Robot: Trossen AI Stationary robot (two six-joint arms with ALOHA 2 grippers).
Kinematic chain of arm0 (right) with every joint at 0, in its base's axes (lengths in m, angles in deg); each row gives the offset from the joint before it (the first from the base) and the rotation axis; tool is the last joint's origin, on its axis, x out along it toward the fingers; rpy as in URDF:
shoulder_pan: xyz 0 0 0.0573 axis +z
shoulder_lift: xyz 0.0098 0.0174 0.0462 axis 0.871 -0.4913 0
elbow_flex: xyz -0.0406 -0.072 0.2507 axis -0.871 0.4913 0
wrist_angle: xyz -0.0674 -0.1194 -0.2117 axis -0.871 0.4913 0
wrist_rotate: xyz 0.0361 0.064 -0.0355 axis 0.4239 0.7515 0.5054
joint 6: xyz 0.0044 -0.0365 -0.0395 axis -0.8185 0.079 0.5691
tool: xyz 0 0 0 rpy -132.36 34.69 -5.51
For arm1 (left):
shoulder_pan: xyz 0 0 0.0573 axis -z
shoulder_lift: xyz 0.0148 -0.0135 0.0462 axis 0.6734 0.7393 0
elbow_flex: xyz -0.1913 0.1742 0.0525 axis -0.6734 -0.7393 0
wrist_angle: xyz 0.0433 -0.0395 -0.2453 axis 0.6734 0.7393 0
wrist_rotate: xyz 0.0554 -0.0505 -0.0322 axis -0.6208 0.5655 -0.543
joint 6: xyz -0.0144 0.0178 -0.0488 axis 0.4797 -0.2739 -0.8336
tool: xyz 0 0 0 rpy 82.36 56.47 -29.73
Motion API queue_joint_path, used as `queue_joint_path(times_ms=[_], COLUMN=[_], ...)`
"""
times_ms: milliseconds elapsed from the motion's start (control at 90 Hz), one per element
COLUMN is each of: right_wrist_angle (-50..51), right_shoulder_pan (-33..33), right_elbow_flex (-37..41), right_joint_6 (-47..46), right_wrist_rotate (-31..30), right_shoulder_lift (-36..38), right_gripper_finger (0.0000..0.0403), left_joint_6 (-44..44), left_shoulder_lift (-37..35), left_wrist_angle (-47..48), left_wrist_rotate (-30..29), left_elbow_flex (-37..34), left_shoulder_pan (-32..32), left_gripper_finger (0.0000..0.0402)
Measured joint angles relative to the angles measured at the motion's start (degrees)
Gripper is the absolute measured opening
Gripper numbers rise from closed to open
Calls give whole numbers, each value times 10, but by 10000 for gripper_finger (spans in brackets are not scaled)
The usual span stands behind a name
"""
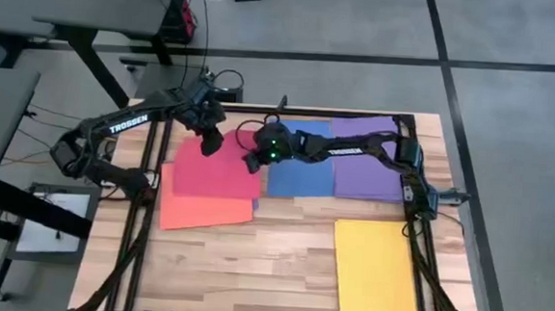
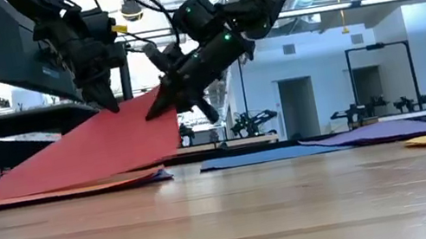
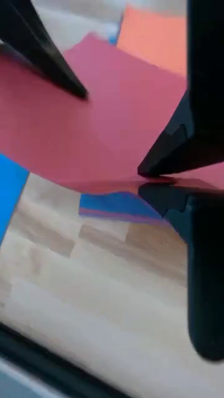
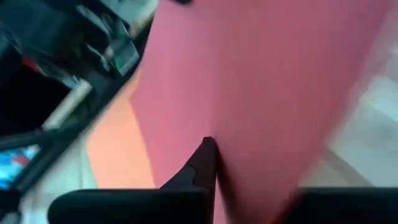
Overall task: Organize paper
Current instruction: Put the pink paper into the bottom center of the table
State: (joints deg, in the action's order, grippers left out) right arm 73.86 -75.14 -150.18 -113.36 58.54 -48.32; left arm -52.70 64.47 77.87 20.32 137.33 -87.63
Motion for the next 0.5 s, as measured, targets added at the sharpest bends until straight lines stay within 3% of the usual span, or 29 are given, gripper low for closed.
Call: queue_joint_path(times_ms=[211,344,500], right_wrist_angle=[153,260,366], right_shoulder_pan=[2,5,30], right_elbow_flex=[-2,-2,-2], right_joint_6=[68,106,126], right_wrist_rotate=[71,102,193], right_shoulder_lift=[120,194,266], right_gripper_finger=[0,0,0], left_joint_6=[28,16,-19], left_shoulder_lift=[0,0,-3], left_wrist_angle=[86,122,149], left_wrist_rotate=[-117,-117,-91], left_elbow_flex=[73,134,182], left_shoulder_pan=[-1,-1,4], left_gripper_finger=[107,117,118])
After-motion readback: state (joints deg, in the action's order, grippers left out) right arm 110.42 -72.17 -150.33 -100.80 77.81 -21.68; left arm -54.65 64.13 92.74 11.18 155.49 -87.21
